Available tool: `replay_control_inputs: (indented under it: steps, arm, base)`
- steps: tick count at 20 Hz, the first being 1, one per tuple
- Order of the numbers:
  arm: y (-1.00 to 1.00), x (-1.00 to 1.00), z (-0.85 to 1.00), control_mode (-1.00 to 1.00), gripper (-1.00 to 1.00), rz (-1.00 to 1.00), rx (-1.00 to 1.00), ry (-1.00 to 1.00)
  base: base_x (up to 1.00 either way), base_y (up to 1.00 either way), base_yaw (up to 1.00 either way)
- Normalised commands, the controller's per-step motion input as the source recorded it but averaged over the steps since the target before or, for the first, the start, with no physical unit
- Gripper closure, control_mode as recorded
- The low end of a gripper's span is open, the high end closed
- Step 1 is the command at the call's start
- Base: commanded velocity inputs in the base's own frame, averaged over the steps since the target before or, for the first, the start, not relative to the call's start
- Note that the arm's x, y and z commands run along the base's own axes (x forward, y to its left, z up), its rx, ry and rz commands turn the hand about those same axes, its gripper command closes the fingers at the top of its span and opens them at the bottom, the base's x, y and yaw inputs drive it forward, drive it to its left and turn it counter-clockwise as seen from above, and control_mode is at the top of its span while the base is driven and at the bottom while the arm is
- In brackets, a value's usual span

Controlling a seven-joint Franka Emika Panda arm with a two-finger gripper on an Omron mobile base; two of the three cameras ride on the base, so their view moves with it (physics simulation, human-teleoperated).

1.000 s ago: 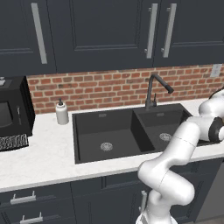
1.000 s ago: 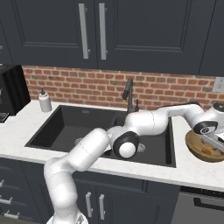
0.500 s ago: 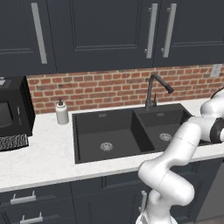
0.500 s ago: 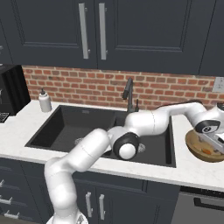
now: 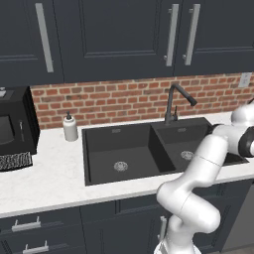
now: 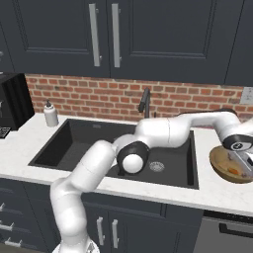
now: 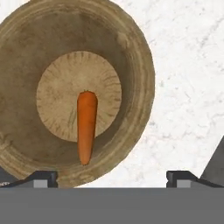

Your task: Pick the carrot from the sink and place it in the bowl. Then pick the bowl and place it in the microwave. Then close the microwave door and press the start button.

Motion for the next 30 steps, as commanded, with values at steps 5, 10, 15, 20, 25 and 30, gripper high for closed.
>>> replay_control_inputs:
  steps: [5,10,15,20,25,30]
  arm:
    - [0.02,-0.19,0.0,-1.0,-1.0,-0.27,0.02,0.02]
    - [-0.03,-0.01,0.0,-1.0,-1.0,-0.12,0.12,0.0]
    - [-0.14,0.07,-0.08,-1.0,-1.0,-0.02,0.17,-0.01]
    - [-0.35,0.03,0.0,-1.0,-1.0,0.0,0.09,-0.02]
    - [-0.29,0.0,0.0,-1.0,-1.0,0.0,0.01,0.0]
    - [-0.03,0.01,-0.19,-1.0,-1.0,-0.01,0.0,0.0]
  base:
    - [0.0,0.0,0.0]
    - [0.0,0.0,0.0]
    - [0.0,0.0,0.0]
    - [0.0,0.0,0.0]
    - [0.0,0.0,0.0]
    - [0.0,0.0,0.0]
